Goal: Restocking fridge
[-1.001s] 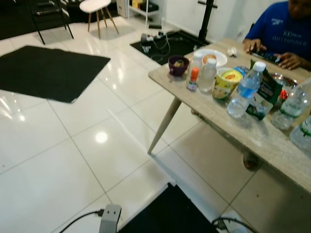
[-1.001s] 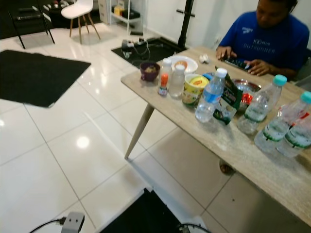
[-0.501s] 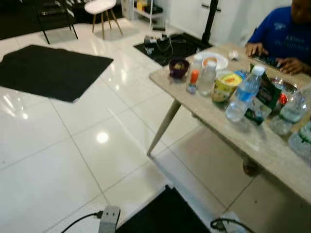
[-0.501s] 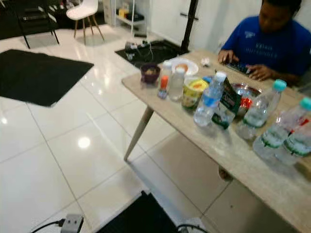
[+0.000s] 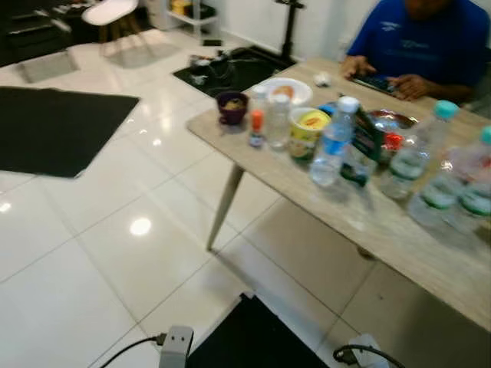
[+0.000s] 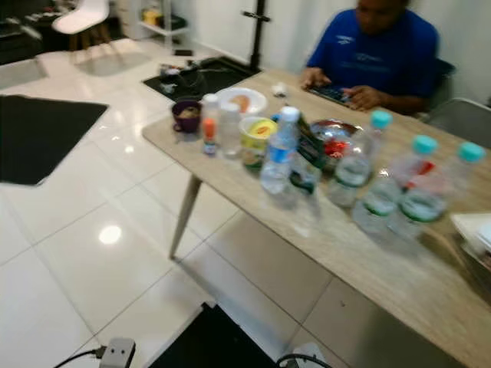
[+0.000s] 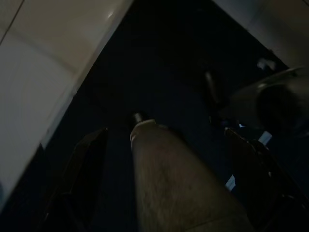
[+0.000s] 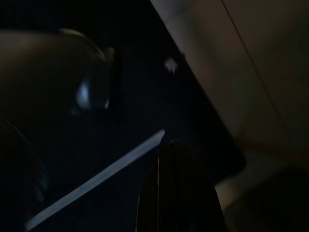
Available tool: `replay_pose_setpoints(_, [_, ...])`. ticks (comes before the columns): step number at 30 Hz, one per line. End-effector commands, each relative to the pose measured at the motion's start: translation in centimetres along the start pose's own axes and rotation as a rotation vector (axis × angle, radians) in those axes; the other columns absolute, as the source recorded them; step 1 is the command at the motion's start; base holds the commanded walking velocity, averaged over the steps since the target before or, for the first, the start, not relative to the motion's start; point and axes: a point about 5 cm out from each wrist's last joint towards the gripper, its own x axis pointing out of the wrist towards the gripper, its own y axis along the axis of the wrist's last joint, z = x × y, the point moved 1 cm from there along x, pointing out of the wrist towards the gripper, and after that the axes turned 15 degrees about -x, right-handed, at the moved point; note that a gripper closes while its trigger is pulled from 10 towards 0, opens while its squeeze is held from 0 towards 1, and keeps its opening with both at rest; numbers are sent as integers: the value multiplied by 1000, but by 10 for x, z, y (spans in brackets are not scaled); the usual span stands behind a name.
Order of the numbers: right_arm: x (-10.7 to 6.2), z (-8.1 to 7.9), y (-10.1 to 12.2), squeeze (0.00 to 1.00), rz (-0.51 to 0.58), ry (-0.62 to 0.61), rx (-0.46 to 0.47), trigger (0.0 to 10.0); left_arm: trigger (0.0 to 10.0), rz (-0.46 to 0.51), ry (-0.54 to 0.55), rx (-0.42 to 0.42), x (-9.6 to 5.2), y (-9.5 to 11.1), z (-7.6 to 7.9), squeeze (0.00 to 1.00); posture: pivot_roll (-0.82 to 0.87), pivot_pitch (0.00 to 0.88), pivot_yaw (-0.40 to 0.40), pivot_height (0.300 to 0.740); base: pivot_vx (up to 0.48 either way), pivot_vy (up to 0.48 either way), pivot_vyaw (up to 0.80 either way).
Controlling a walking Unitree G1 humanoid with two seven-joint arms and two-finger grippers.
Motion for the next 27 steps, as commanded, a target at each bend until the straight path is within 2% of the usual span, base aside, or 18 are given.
replay_pose_setpoints(1, [0, -1, -2, 0, -10, 6, -3, 10000, 10000, -19, 15, 9, -2, -6, -4, 0, -30, 32, -37, 740, 0, 0, -763])
replay_pose_setpoints(20, [-1, 0, -6, 0, -22, 12, -22, 10000, 10000, -32, 52, 48, -4, -11, -10, 0, -27, 0, -33, 740, 0, 0, -762])
replay_pose_setpoints(25, [-1, 4, -4, 0, -14, -11, -4, 10000, 10000, -1, 91, 26, -4, -4, -16, 0, -27, 0, -32, 740, 0, 0, -763])
replay_pose_setpoints(27, [0, 4, 0, 0, -5, -13, -6, 10000, 10000, 36, 147, -11, -6, 3, -24, 0, -26, 0, -29, 740, 0, 0, 0])
